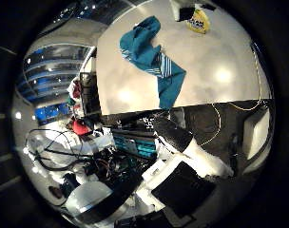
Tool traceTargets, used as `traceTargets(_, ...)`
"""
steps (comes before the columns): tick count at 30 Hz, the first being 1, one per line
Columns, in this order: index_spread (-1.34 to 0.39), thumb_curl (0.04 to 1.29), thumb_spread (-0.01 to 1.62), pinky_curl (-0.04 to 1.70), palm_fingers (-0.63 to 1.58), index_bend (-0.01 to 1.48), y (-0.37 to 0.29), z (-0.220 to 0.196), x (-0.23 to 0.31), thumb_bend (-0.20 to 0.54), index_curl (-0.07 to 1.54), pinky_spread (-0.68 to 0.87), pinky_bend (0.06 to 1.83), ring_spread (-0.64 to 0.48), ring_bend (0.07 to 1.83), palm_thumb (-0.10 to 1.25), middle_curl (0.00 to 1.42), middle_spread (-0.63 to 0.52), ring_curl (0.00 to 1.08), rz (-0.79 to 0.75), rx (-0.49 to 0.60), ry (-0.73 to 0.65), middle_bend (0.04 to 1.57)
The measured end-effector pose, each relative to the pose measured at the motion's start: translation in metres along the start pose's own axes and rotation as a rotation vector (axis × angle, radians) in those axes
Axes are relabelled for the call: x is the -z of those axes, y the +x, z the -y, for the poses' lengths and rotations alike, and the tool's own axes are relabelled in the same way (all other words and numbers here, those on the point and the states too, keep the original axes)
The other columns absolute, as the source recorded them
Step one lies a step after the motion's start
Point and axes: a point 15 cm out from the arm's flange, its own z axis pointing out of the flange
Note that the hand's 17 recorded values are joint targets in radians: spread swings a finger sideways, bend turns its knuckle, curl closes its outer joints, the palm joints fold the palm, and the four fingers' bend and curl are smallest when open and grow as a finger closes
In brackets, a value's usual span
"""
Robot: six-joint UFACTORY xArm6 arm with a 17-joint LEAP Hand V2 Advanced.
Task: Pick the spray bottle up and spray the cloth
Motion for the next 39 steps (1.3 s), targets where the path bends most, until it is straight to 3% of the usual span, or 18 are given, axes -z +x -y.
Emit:
traceTargets(9,-0.38,0.3,1.14,0.29,0.32,0.17,-0.001,0.041,0.046,-0.023,0.35,0.41,0.21,0.12,0.21,0.61,0.32,-0.01,0.22,0.068,-0.042,0.138,0.2)
traceTargets(19,-0.31,0.27,0.99,0.32,0.22,0.14,0.022,0.081,0.058,-0.037,0.28,0.42,0.31,0.14,0.25,0.38,0.34,0.01,0.24,0.235,-0.129,0.308,0.22)
traceTargets(39,-0.24,0.28,0.94,0.33,0.06,0.15,0.12,0.156,0.012,-0.029,0.25,0.4,0.47,0.16,0.33,0.32,0.33,0.07,0.27,0.581,-0.278,0.481,0.2)
